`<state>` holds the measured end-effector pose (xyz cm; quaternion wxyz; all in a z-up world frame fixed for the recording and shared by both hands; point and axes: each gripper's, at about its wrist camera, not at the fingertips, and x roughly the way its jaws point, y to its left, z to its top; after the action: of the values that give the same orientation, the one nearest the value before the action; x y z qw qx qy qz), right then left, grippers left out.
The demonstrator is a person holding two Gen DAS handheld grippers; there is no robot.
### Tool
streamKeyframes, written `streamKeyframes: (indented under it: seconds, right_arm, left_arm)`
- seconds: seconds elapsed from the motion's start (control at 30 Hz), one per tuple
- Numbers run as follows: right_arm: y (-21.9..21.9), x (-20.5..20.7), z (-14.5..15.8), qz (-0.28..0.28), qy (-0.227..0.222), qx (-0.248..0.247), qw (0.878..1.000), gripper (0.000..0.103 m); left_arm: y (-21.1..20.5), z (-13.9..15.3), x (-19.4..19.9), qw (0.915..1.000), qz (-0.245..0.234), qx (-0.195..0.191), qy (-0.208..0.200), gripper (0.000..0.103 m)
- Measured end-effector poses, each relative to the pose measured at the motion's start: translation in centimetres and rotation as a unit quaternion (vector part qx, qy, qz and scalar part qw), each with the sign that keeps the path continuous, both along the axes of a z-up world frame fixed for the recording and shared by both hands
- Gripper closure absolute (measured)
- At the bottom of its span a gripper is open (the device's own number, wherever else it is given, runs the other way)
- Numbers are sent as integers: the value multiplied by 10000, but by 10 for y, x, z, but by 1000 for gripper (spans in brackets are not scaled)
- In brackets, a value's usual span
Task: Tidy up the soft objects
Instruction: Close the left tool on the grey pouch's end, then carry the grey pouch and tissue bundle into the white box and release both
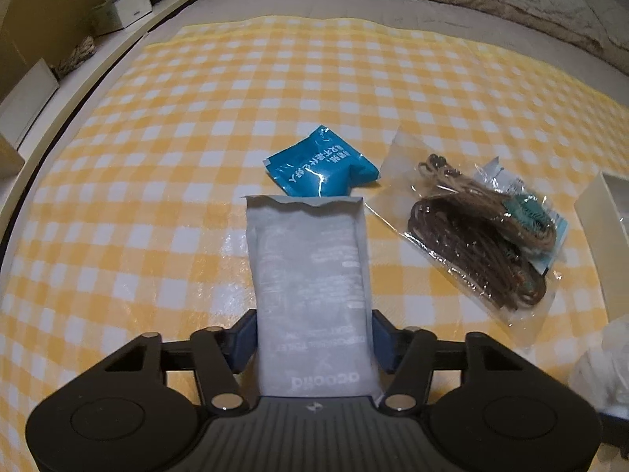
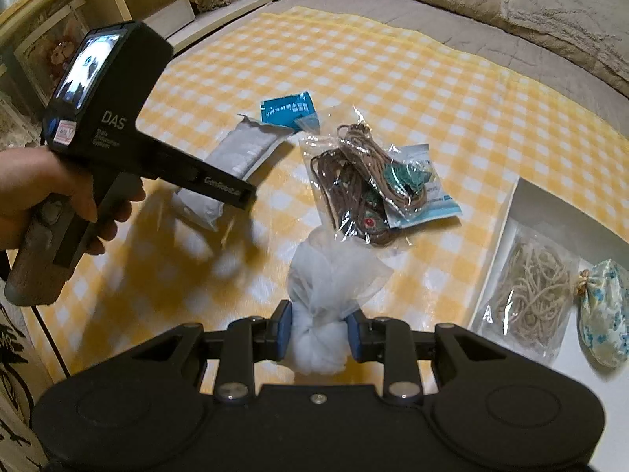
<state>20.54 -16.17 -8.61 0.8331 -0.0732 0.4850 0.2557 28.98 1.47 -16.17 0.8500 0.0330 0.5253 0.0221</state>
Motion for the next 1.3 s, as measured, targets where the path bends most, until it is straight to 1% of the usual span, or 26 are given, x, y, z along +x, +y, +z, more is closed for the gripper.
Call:
streamKeyframes:
  seconds: [0.1, 0.3, 0.4, 0.57, 0.7, 0.83, 0.97, 1.07, 1.13, 1.2, 1.3]
  right_arm:
    - [-3, 1, 4, -107, -72, 40, 9999, 73]
    - [-12, 1, 17, -348, -286, 185, 9988, 74]
    - [-18, 1, 26, -490, -441, 315, 9973, 74]
    - [-28, -5, 43, -701, -766, 479, 9934, 74]
    - [-35, -10, 55, -874, -974, 547, 9899, 74]
    - [-52, -15, 65, -1092, -1142, 636, 9854, 74]
    - [-71, -18, 73, -1363, -1259, 698, 9801, 74]
    - [-89, -20, 76, -1591, -1311, 719, 9759, 74]
    - [-102, -23, 78, -1771, -1333, 730, 9724, 74]
    - [-115, -26, 78, -1913, -1351, 722, 9695, 74]
    - [-134, -31, 78, -2132, -1347, 709, 9651, 74]
  left_arm:
    - [7, 14, -3, 9999, 11, 15, -138, 48]
    - [11, 60, -27, 9981, -76, -5, -613, 49]
    - [11, 81, -38, 9962, -113, -84, -865, 49]
    - [10, 116, -56, 9923, -131, -228, -1208, 49]
    - [5, 138, -70, 9882, -182, -371, -1472, 49]
    - [-10, 154, -80, 9832, -314, -495, -1730, 49]
    - [-32, 160, -84, 9797, -469, -719, -1814, 49]
    - [-58, 160, -86, 9775, -664, -843, -1817, 49]
    - [-80, 148, -81, 9765, -783, -918, -1787, 49]
    - [-97, 144, -83, 9757, -901, -993, -1735, 49]
    - [-122, 136, -85, 9756, -1087, -1133, -1537, 49]
